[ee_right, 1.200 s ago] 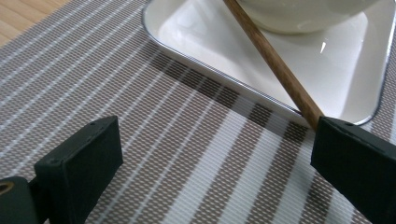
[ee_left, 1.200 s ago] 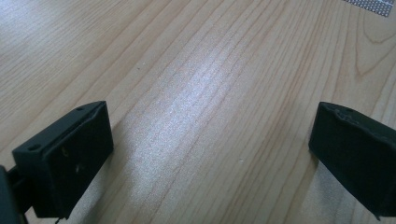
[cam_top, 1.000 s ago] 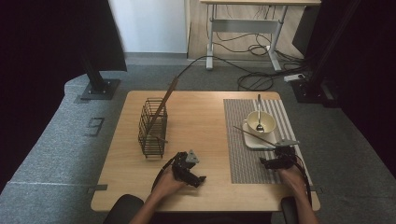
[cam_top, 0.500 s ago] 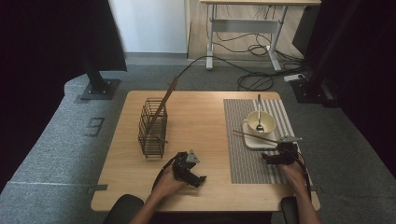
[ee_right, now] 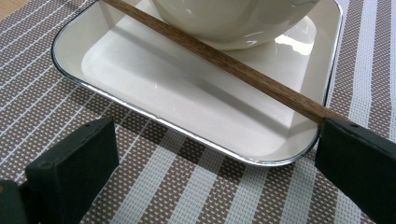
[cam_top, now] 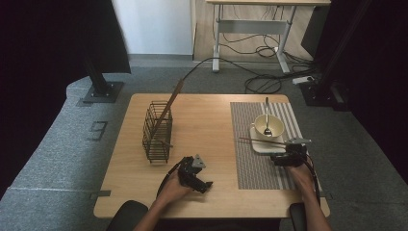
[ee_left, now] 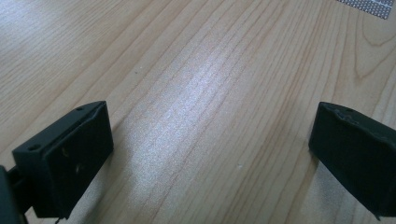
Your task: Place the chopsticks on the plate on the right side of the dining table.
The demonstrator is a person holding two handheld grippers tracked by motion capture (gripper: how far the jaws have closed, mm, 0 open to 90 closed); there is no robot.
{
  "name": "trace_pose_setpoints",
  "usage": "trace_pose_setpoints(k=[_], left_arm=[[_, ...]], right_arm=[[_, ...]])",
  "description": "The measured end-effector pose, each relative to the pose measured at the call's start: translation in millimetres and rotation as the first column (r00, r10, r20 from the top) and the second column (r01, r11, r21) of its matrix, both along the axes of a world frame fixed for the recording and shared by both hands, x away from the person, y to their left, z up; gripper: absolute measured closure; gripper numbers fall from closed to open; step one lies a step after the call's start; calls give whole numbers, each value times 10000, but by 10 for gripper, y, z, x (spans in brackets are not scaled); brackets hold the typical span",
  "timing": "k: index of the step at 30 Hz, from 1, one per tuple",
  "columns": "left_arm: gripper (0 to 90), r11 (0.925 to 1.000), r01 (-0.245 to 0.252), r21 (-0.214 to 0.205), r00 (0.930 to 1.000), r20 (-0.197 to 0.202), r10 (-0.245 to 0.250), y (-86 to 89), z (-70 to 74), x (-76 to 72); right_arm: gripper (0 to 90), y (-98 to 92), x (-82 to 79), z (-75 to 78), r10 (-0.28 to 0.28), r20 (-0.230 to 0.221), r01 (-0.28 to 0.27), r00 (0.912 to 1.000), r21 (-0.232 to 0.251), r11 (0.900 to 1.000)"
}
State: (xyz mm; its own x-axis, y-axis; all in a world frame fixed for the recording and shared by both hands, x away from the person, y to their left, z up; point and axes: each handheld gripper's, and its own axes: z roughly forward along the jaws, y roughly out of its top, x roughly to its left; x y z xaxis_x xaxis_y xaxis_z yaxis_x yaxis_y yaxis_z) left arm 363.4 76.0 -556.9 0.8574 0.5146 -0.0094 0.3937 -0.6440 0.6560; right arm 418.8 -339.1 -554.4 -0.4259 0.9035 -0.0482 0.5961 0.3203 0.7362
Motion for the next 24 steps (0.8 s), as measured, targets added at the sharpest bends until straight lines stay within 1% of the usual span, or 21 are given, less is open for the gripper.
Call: trace_pose_setpoints(k=[5, 10, 12, 14, 24], left_arm=[[0, 10000, 8, 6, 10000, 0, -8, -1, 0, 1], [0, 10000, 18, 10, 10000, 0, -18, -2, 1, 2], [0, 10000, 20, 11, 10000, 2, -20, -3, 1, 2], [0, 10000, 16, 10, 10000, -1, -16, -3, 1, 2], [0, 10000, 17, 10, 10000, -1, -17, -3, 1, 2]], right_arm=[[0, -4, 22, -12, -13, 93, 13, 10000, 26, 10000], [0, 1, 42, -20, 10, 170, -9, 9999, -54, 10000], [0, 6, 61, -16, -19, 87, 20, 10000, -112, 9999], [0, 14, 75, -10, 2, 149, 0, 9999, -155, 9999], [0, -5, 93, -7, 63, 146, -63, 9999, 13, 10000]])
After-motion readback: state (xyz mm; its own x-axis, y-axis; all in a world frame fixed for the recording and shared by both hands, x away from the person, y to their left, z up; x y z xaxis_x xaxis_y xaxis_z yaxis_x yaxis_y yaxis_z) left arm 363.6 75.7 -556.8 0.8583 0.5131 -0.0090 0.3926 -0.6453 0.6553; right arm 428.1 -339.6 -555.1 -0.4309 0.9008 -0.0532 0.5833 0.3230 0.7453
